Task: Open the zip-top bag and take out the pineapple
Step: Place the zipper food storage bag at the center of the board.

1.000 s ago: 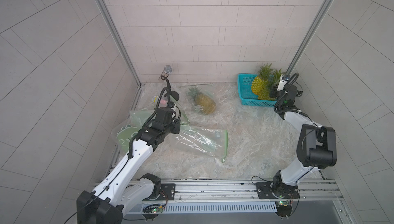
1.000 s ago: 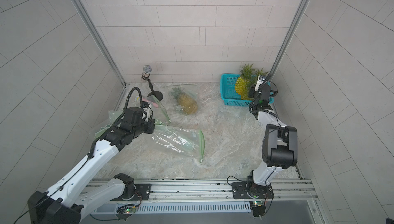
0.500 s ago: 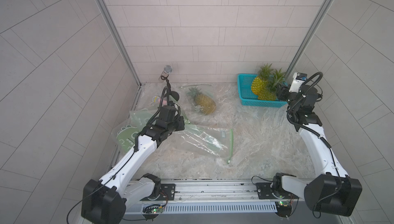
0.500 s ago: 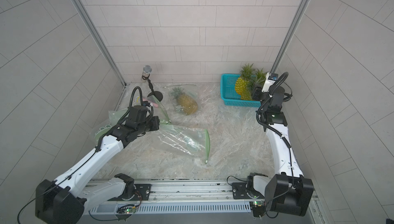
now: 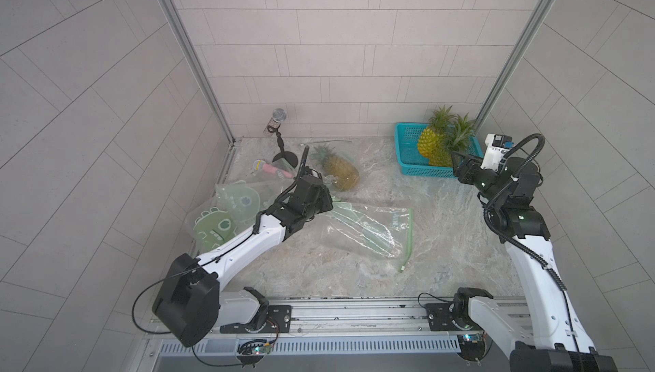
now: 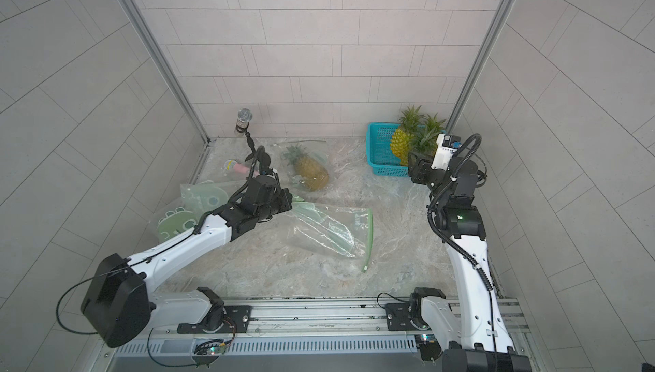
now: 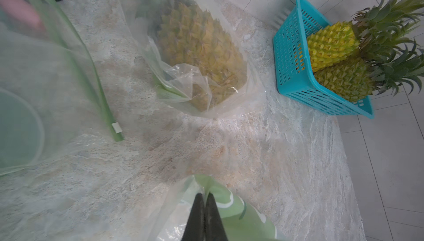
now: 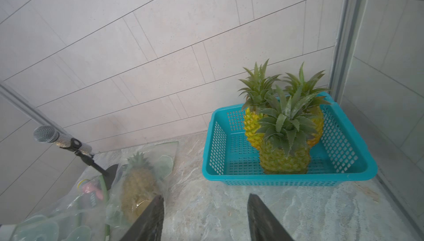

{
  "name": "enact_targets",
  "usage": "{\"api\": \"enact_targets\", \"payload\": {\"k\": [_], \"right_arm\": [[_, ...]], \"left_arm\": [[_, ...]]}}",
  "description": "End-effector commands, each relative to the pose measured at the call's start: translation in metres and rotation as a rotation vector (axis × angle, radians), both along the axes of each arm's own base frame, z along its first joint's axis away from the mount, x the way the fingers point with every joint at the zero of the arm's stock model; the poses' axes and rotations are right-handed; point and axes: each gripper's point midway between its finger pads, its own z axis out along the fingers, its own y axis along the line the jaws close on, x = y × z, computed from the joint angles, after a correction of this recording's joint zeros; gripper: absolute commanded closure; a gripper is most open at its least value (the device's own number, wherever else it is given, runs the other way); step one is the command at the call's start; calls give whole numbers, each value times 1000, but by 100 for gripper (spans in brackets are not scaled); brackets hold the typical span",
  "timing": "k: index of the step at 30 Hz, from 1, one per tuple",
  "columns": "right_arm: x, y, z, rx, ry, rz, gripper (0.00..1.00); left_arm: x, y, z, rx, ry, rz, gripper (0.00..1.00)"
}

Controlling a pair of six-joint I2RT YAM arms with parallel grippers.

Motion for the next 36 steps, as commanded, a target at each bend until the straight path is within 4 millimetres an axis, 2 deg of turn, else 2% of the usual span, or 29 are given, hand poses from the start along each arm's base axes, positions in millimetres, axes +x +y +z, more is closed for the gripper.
{"api": "enact_targets", "payload": {"k": [1,5,14,27,29,31,34,36], "right_arm": [[-11,19,16,39,-33,78,40],[-14,28,21,33,-75,121,39],[-15,33,10,48,-45,138,39],[-27,24,9,22,-29,81,39],[-28,23,9,22,-27,79,39],[-30,23,9,17,-27,75,40],[-32,22,9,5,-28,67,39],[-33,21,10,6,-31,64,39]], "left_arm": [[22,-27,28,-63,-111,60,100],[30,-68,27,-71,-135,25,100],[45,-158,25,-109,-132,-95,100],[57,-249,12,-161,-95,-221,98],[58,-261,12,-181,-82,-248,93],[60,-267,16,-189,-80,-262,83],[63,-265,28,-175,-131,-271,69],[65,-256,41,-157,-182,-265,53]]}}
